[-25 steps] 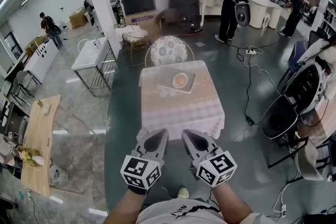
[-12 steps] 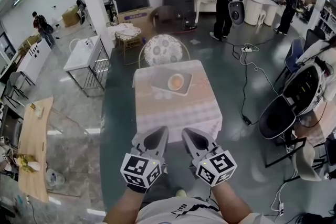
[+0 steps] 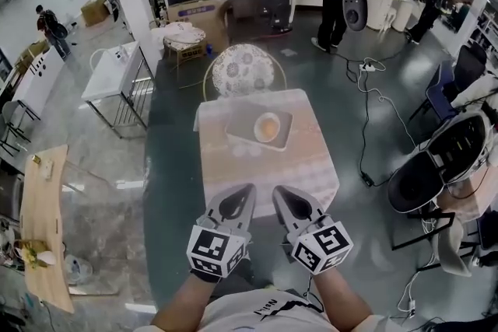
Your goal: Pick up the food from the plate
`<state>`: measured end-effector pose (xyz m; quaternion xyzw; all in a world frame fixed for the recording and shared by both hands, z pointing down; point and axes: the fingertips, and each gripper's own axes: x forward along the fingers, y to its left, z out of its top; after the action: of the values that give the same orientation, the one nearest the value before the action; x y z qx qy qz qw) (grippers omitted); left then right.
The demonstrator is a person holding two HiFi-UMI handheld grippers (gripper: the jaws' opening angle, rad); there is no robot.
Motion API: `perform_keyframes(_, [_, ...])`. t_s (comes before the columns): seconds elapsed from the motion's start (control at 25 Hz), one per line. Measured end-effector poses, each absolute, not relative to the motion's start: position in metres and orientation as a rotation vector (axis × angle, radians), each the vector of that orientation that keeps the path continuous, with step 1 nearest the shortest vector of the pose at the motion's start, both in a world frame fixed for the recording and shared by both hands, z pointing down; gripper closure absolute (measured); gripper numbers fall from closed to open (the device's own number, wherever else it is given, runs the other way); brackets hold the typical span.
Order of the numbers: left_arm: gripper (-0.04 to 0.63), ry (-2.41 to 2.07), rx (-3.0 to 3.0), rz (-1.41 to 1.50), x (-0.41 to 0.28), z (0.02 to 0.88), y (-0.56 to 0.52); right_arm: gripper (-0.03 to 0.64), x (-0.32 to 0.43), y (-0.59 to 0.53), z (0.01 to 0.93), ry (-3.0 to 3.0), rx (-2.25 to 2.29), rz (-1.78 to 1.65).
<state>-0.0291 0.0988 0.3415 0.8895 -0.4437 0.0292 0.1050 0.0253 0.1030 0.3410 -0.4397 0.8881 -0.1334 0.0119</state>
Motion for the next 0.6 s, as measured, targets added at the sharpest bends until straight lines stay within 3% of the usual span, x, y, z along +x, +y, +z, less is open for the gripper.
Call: perform_keyframes(0.6, [0.589, -1.147, 2.679, 0.084, -0.049, 0.36, -0.019, 0.6, -0.001, -0.009, 0.354, 2.722, -1.562, -0.423])
